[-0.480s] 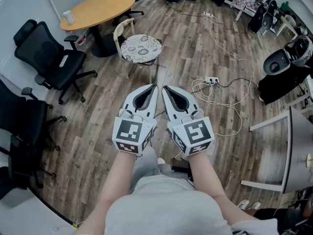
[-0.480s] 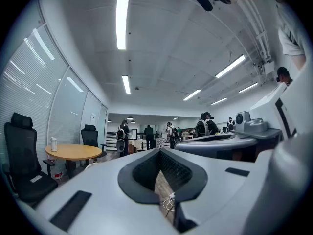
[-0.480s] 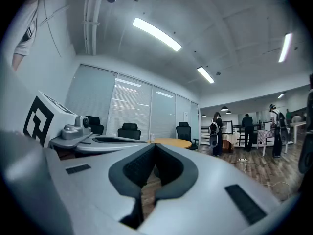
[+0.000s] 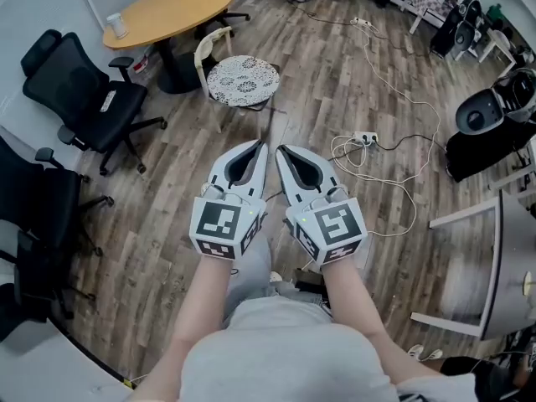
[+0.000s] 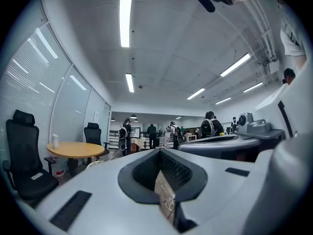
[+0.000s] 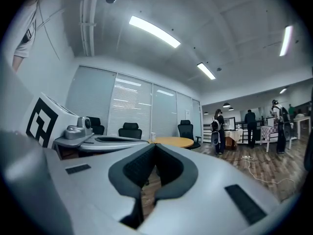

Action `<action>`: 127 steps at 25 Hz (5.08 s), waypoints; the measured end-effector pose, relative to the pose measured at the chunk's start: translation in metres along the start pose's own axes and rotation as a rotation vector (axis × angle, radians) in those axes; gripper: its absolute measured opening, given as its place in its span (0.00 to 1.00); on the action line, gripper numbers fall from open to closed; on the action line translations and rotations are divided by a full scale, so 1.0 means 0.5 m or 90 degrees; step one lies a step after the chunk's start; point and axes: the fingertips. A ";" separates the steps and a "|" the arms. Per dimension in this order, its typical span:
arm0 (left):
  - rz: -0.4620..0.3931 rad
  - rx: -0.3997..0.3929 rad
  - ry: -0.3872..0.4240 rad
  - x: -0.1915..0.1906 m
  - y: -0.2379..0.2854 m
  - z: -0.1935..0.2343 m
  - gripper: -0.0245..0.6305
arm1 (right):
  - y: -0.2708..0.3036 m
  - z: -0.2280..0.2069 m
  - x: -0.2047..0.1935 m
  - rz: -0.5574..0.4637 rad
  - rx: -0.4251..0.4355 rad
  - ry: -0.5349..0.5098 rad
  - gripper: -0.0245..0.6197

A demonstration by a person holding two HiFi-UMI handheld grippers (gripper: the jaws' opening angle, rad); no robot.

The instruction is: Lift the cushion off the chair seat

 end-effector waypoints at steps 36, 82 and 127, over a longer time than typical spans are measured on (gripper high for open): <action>0.022 0.017 -0.016 -0.130 0.477 0.496 0.04 | 0.598 -0.296 -0.177 0.030 -0.022 0.032 0.08; 0.082 0.125 -0.073 -0.361 0.991 0.860 0.04 | 1.090 -0.746 -0.396 0.105 0.099 0.101 0.08; 0.405 0.175 -0.157 -1.061 0.882 1.157 0.40 | 1.211 -0.680 -0.992 0.300 0.125 0.178 0.08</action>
Point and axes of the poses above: the fingertips, and each gripper's own axes: y forward along the fingers, z to its left, x out of its top, and after that the axes turned 14 degrees about -z, right-handed
